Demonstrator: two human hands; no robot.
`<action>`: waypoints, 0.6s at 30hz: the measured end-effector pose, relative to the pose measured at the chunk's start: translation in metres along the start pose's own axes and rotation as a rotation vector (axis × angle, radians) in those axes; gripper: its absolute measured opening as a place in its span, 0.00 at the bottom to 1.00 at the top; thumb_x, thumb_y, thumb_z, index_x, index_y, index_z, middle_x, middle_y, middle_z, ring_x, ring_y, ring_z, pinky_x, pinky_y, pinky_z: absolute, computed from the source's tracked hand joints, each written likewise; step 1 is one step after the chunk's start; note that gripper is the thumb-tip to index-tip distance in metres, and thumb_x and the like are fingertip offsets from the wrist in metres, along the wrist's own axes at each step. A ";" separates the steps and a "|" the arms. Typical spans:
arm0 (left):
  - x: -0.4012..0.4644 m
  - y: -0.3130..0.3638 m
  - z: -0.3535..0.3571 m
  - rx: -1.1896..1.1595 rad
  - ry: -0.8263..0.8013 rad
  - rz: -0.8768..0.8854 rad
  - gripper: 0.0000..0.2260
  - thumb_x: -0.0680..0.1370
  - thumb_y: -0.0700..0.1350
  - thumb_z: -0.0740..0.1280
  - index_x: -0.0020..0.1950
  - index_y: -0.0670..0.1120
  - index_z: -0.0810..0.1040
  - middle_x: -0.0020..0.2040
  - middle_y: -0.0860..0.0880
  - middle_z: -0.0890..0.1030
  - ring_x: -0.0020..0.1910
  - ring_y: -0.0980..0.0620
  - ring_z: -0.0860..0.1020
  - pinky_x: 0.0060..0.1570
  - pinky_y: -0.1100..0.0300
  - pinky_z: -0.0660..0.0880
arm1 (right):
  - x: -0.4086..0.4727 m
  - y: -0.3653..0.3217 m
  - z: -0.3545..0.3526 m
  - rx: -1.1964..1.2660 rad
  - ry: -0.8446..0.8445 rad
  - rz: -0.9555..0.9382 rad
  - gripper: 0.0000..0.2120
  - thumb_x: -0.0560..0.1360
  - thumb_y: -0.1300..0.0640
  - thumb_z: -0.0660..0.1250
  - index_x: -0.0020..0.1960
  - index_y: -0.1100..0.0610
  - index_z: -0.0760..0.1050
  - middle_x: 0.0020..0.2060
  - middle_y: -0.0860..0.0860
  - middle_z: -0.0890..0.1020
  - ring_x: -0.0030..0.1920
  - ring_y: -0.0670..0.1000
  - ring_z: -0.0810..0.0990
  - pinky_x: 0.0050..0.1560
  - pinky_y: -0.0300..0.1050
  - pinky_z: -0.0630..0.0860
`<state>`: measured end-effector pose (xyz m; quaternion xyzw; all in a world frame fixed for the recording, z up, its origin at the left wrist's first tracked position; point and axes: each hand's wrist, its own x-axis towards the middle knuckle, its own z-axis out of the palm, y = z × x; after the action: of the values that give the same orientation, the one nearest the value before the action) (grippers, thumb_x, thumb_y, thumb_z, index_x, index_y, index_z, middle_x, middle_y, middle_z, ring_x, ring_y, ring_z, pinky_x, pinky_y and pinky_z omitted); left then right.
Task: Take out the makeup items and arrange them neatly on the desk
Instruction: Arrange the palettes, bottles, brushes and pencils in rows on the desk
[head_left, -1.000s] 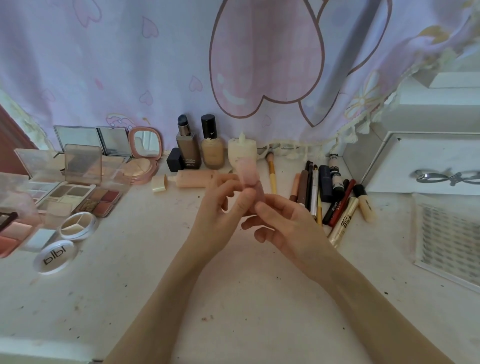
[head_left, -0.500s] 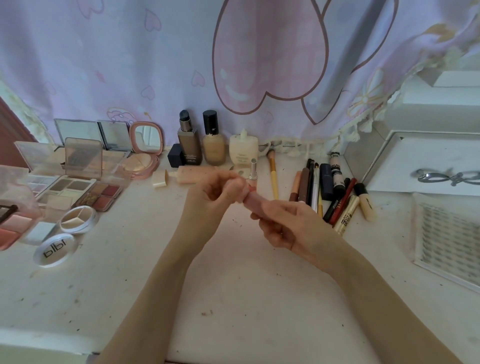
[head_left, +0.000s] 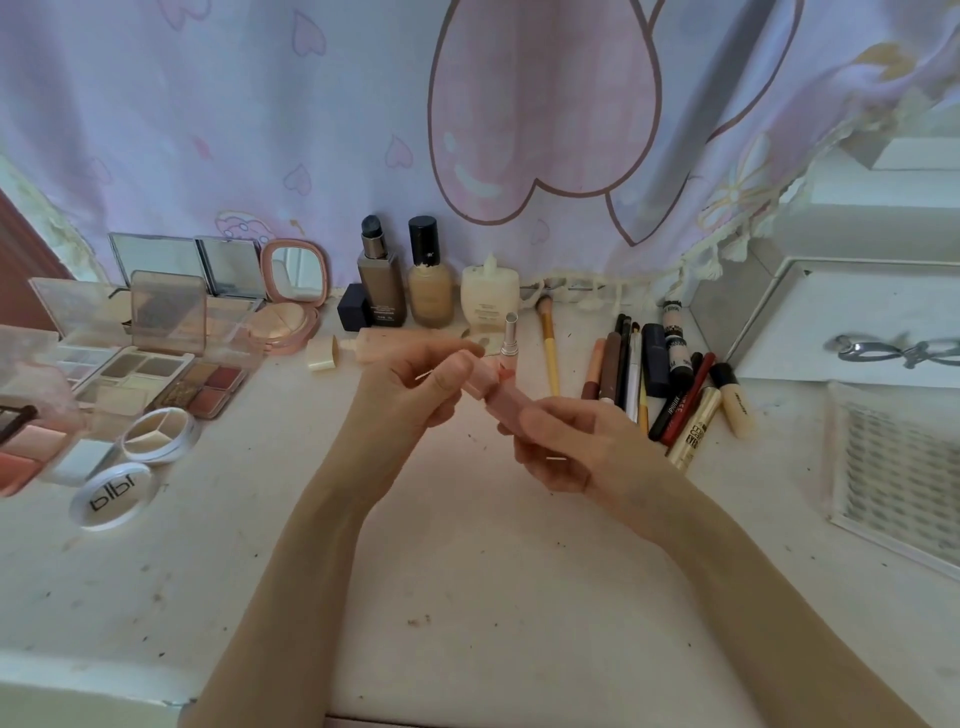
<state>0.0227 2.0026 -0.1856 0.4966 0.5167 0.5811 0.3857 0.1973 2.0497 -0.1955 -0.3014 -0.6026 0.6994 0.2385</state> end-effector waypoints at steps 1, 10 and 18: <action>0.001 0.000 0.002 0.069 0.062 -0.007 0.14 0.70 0.57 0.63 0.48 0.49 0.78 0.30 0.58 0.76 0.29 0.61 0.70 0.31 0.69 0.68 | 0.001 0.001 0.002 -0.068 0.041 -0.036 0.11 0.70 0.51 0.68 0.46 0.58 0.79 0.33 0.51 0.79 0.29 0.46 0.72 0.28 0.35 0.66; -0.001 0.000 -0.009 -0.132 -0.135 0.012 0.13 0.72 0.48 0.66 0.57 0.53 0.78 0.49 0.54 0.82 0.49 0.49 0.74 0.46 0.61 0.71 | -0.001 -0.003 -0.001 0.334 -0.110 0.130 0.15 0.71 0.52 0.65 0.50 0.62 0.79 0.31 0.53 0.78 0.26 0.46 0.72 0.26 0.34 0.69; 0.001 -0.004 -0.005 -0.123 -0.215 0.021 0.15 0.74 0.50 0.65 0.60 0.52 0.74 0.53 0.57 0.80 0.54 0.55 0.77 0.51 0.61 0.75 | -0.001 -0.001 0.004 0.144 -0.020 -0.021 0.15 0.70 0.54 0.69 0.54 0.60 0.73 0.40 0.56 0.83 0.32 0.50 0.78 0.27 0.36 0.67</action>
<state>0.0171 2.0031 -0.1891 0.5367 0.4304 0.5590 0.4629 0.1949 2.0463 -0.1944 -0.2701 -0.5560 0.7416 0.2606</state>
